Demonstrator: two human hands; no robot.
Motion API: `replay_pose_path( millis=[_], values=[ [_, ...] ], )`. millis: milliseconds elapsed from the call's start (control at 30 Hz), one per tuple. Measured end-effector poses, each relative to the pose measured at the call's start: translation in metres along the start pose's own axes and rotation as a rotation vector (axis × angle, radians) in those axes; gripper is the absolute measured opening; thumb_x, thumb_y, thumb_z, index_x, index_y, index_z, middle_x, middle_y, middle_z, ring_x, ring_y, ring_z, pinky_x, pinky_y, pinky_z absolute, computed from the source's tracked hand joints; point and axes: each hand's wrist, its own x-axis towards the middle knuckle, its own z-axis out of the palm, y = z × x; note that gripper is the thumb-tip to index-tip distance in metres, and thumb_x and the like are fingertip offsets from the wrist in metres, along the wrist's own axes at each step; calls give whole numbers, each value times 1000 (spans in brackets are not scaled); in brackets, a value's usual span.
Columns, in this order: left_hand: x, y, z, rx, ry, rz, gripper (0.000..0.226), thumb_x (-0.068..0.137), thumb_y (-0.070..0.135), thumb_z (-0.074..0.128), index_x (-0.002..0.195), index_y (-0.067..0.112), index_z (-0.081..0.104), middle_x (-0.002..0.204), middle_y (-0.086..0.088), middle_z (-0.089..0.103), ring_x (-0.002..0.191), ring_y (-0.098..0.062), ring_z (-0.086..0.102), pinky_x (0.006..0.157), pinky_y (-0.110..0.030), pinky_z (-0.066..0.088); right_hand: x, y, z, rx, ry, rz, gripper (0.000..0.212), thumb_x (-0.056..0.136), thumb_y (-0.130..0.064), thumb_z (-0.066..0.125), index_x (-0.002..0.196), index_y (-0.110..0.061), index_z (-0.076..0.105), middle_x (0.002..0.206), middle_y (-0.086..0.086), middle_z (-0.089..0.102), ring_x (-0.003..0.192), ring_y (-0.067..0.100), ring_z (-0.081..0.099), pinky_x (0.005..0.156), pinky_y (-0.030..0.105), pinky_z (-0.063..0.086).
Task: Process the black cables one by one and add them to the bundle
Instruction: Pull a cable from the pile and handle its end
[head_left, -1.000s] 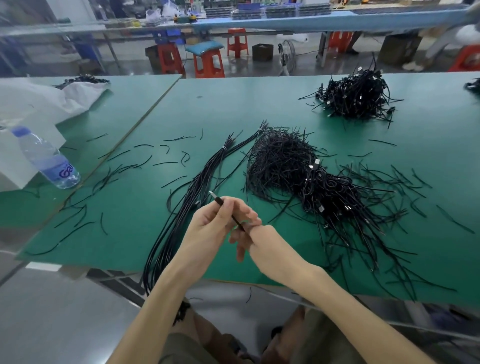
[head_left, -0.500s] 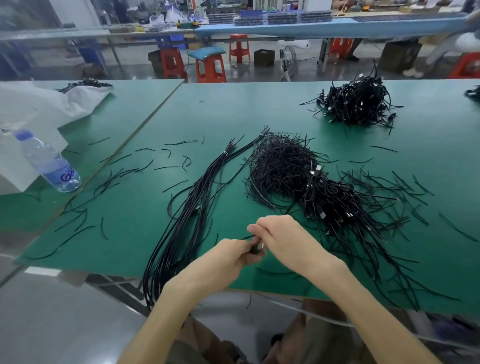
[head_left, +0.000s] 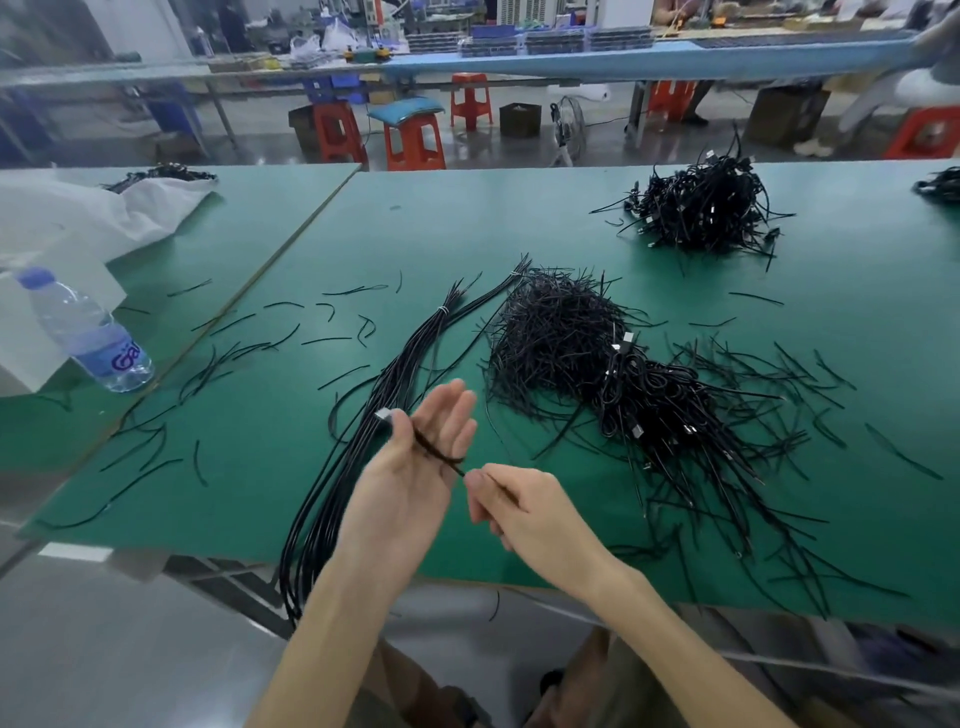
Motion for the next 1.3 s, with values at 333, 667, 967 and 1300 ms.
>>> replay_pose_path(
  millis=[333,667,967,1300],
  values=[
    [-12,-23,-20,1462,-176,-19,27,108,21,47,88,11,62,81,6,67,80,-18,61,73,-22,49,43,1,-23,-281,22,-32,59,99,-55,55,59,-13,40,54,-4,39,53,13,33,55,33,33],
    [-11,-19,-8,695,-16,37,48,106,36,40,147,13,52,146,4,60,136,-7,53,111,-21,41,19,-10,-2,-217,137,-164,45,108,-41,42,75,-12,54,68,-5,55,61,12,49,60,33,43],
    [-11,20,-2,-52,66,107,35,106,34,43,113,10,68,93,4,65,72,-8,62,76,-23,53,22,22,-11,-350,-21,-145,51,103,-60,35,76,-18,47,73,-8,49,65,10,46,64,29,40],
    [-27,-8,-34,1382,-89,-85,29,108,15,47,96,16,74,82,3,76,72,-14,70,69,-24,50,45,5,-45,-512,30,-145,48,86,-62,66,66,-21,50,69,-9,49,63,7,46,61,23,35]
  ],
)
